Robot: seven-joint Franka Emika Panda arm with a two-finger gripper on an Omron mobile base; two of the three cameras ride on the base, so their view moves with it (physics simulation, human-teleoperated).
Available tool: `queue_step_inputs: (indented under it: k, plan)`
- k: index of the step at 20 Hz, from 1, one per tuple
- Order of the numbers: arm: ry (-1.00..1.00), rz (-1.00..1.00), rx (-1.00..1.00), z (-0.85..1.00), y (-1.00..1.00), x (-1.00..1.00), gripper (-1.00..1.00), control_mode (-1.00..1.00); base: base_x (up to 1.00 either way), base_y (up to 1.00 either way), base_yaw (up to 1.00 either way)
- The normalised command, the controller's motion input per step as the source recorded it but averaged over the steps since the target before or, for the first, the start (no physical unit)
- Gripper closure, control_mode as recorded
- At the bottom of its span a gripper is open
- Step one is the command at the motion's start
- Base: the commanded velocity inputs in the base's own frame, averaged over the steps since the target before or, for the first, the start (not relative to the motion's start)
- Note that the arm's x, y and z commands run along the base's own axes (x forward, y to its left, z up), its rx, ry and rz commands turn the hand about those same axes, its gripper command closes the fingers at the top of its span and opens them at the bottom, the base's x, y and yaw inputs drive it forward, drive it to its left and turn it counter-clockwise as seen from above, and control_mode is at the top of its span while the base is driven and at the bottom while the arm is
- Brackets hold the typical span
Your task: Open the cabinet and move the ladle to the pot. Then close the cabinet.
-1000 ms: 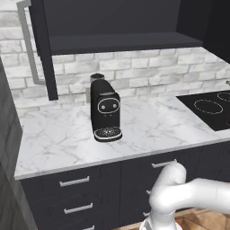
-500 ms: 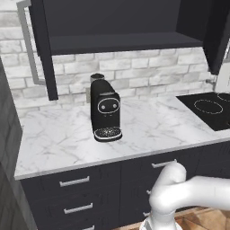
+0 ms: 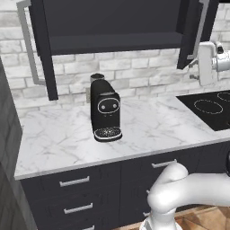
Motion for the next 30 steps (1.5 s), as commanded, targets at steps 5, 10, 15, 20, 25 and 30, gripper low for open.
queue_step_inputs:
  k: [5,10,15,20,25,30]
  plan:
    - [0.02,-0.18,-0.17,0.55,0.72,0.09,-1.0,-1.0,0.0,0.0,0.0]
    - [0.04,-0.16,-0.13,0.14,0.68,0.55,-1.0,-1.0,0.0,0.0,0.0]
    - [0.04,-0.14,-0.09,0.0,0.52,0.75,-1.0,-1.0,0.0,0.0,0.0]
    - [0.06,-0.1,-0.06,0.0,0.33,0.74,-1.0,-1.0,0.0,0.0,0.0]
    - [0.05,-0.09,-0.06,0.0,0.25,0.73,-1.0,-1.0,0.0,0.0,0.0]
    - [0.05,-0.08,-0.07,0.0,0.19,0.74,-1.0,-1.0,0.0,0.0,0.0]
